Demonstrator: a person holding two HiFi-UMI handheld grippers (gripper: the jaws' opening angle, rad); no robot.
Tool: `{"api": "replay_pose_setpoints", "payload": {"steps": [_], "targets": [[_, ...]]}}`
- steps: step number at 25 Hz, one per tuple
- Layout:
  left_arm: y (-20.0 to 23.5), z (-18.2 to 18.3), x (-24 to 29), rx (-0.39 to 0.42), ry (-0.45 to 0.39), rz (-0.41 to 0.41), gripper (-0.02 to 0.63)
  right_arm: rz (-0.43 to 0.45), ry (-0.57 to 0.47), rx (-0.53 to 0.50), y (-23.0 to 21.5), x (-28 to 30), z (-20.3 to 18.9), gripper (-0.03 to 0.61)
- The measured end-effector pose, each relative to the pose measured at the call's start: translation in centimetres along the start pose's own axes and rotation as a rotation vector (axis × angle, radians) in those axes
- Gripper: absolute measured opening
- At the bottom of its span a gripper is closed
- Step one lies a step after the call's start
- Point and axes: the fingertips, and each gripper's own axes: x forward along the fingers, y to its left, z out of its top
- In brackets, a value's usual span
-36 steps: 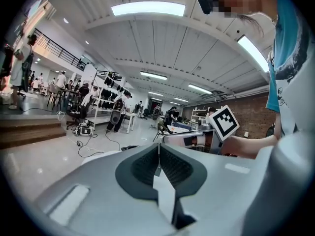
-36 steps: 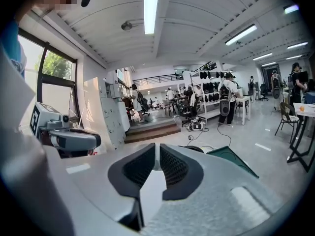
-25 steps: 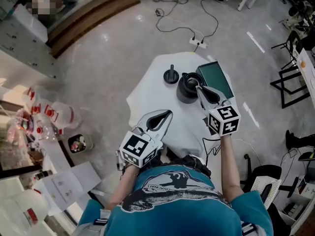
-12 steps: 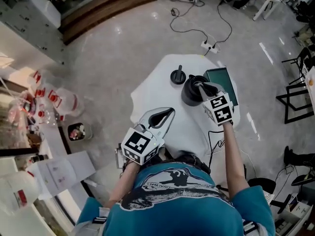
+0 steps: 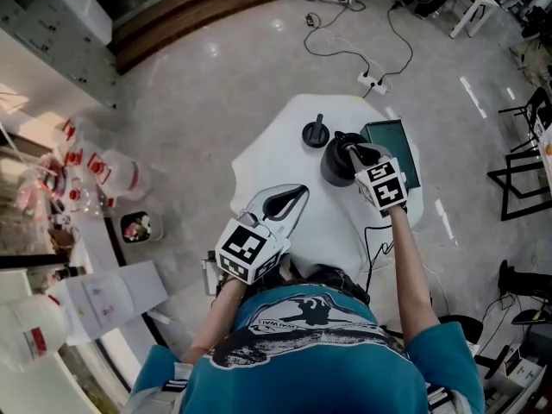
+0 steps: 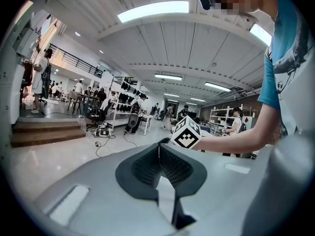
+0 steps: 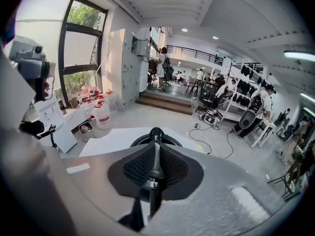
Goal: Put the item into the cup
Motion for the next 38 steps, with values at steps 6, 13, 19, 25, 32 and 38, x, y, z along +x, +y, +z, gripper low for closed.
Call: {"api": "replay_pose_setpoints", "payload": {"steps": [6,13,19,25,32,38], "targets": [[-0.1,-0.3,0.2,0.006,0.009,-0.011,0.017,-0.005,0.009,0.014,-0.2,0.2,-0.5,0.040],[0.4,-0.3,0.0,0.005,0.013,-0.013,0.017,-0.017,0.021,0.017,-0.1,0.4,-0.4,0.068],[0.7,-0.4,-0.3,0.002,0.015,-0.013,0.017,-0.023,-0.001,0.041,0.2,-0.1,0.0,0.071],[0.9,-0.5,-0.8,0.003,0.017,-0.024,0.017,-0.032,-0.037,0.073,0.9,-1.0,0.7,0.071],[0.8,-1.0,-1.5,0.005,0.029,-0.054,0.017,-0.067,-0.110,0.137,2.6,-3.9,2.1,0.071],[0.8,-1.4,-2.1,0.009,0.044,-0.094,0.017,-0.089,-0.181,0.207,5.2,-6.6,3.1,0.071]]}}
